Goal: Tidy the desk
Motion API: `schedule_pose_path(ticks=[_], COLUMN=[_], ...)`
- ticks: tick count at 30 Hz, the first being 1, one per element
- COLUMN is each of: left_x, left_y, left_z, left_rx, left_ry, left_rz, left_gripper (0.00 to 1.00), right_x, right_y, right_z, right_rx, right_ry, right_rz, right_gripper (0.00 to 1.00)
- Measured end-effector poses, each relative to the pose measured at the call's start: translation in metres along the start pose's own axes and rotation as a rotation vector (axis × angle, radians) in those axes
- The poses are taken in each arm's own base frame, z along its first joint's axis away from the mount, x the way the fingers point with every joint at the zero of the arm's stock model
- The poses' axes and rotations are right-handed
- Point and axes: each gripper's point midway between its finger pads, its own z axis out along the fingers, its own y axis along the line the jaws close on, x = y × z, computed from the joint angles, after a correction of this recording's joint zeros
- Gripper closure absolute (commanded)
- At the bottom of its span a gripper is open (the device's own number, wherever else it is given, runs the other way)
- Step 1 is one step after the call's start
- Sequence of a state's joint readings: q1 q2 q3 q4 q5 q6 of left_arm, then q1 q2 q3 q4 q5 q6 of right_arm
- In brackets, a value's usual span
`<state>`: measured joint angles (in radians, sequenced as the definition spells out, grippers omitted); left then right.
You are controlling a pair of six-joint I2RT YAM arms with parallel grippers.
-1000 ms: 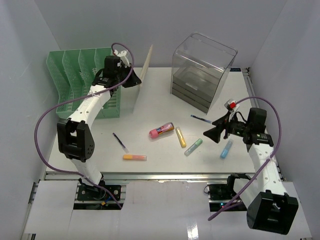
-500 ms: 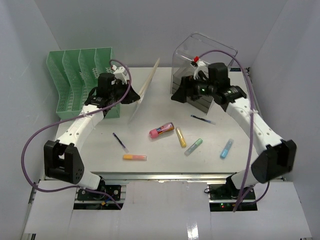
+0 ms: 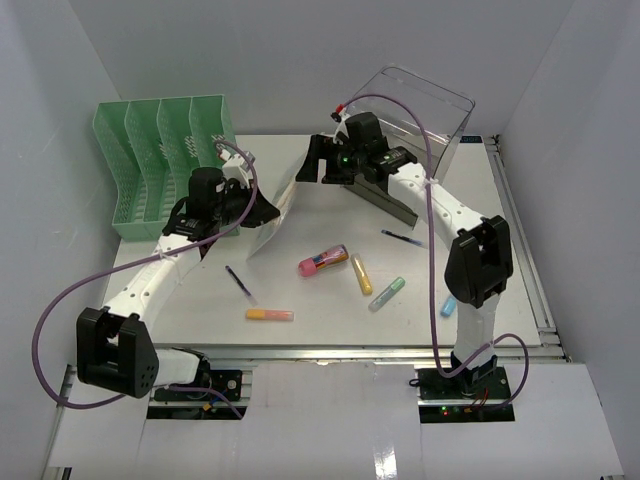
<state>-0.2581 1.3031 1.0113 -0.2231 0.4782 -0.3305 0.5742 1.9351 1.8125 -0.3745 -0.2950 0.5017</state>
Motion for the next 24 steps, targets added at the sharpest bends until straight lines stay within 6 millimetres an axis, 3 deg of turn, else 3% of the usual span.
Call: schedule_pose_path(ticks=[6, 13, 15, 19, 24], left_x=[0.009, 0.023, 0.021, 0.018, 0.023], left_y=[-0.003, -0.007, -0.012, -0.021, -0.027], left_z=[-0.001, -0.012, -0.016, -0.025, -0.031], left_rx=[0.028, 0.042, 0.055, 0.082, 0.106], left_ry=[0.009, 0.016, 0.007, -0.015, -0.012], left_rz=[-0.012, -0.016, -0.014, -0.008, -0.01], left_gripper=[1.0, 1.0, 1.0, 1.0, 1.0], right_x=[0.008, -0.002, -0.004, -0.003, 0.005], right_y=[-0.014, -0.017, -0.019, -0.023, -0.023], right_z=[0.029, 0.032, 0.032, 0.035, 0.042], right_rx=[0.038, 0.067, 0.081, 0.097, 0.097], right_ry=[0.026, -0.014, -0.024, -0.027, -0.015], right_rz=[0.051, 0.073, 0.08, 0.101, 0.119], right_gripper=[0.1, 0.04, 0.06, 0.19, 0.45])
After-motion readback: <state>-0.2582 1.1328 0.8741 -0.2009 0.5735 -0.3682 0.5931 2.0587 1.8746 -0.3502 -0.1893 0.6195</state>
